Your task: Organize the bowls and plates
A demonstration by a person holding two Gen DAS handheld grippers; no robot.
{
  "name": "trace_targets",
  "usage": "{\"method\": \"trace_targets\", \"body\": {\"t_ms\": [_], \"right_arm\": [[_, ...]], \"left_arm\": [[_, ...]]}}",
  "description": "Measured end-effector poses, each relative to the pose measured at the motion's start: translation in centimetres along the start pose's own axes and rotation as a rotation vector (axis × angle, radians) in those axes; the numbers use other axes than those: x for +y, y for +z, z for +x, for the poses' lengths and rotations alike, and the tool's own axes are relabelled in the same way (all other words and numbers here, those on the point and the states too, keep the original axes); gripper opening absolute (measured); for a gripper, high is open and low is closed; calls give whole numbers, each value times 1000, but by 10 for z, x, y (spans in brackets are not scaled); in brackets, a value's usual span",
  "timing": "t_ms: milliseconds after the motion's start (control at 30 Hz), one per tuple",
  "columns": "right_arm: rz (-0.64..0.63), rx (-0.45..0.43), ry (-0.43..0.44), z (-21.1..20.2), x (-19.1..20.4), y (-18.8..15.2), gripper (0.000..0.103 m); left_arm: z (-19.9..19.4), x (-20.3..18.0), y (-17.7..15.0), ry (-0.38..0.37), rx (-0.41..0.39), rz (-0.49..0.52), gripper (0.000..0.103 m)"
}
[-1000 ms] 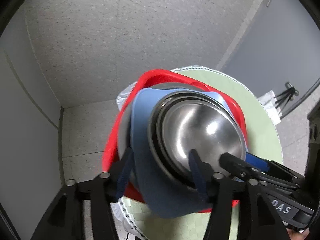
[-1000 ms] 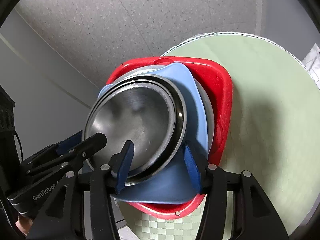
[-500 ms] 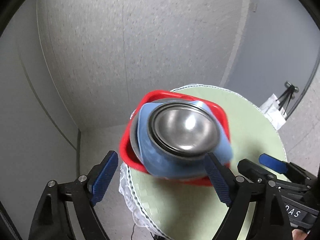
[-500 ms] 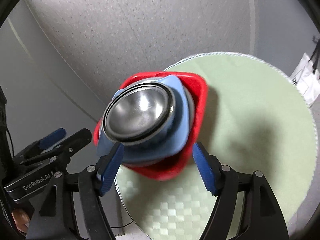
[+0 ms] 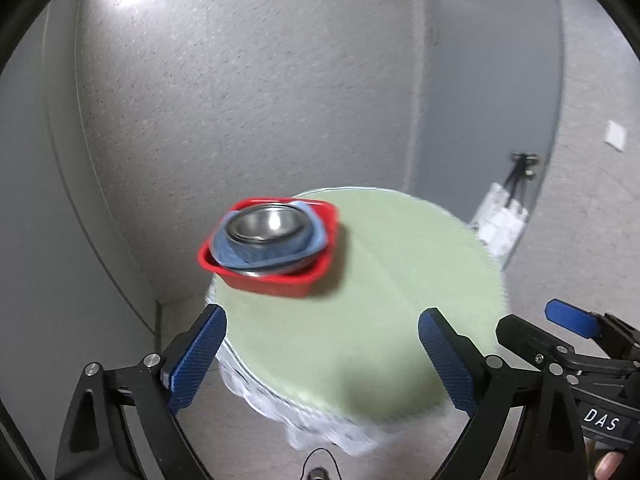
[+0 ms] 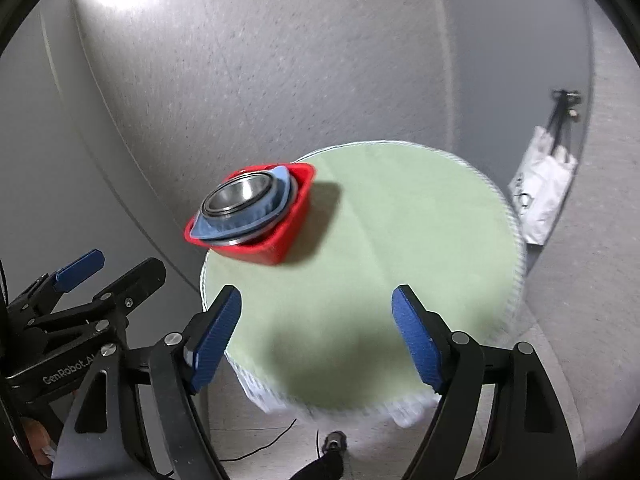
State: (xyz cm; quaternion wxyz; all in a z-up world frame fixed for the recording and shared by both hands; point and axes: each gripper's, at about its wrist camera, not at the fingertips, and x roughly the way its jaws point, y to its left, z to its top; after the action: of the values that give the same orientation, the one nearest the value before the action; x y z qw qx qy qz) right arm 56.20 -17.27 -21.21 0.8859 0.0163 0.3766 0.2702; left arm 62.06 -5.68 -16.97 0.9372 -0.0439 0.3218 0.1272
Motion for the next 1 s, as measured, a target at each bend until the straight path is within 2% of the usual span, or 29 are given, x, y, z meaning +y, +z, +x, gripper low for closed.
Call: {"method": "trace_targets", "body": {"t_ms": [167,400,667,733,1000], "right_arm": [[22,-56,-46,-81,-28,-43,89],[51,-121,-97,-172,-44,-81,91],[33,-235,-165,-259,-29,-119,98],[15,-252,-168,-273,-18,-127,102],[-4,-322,-205,-329,38,-171,103]], "left_arm": [[-77,-45,-43,-31,-28,23,99],[-174,-78,-72,-76,-86,68,102],[-258,-65,-113,-126,-171,77,102],[-276,-56,-125,-134,-191,80,102],[-354,-12,-180,-133,-258,103,102]]}}
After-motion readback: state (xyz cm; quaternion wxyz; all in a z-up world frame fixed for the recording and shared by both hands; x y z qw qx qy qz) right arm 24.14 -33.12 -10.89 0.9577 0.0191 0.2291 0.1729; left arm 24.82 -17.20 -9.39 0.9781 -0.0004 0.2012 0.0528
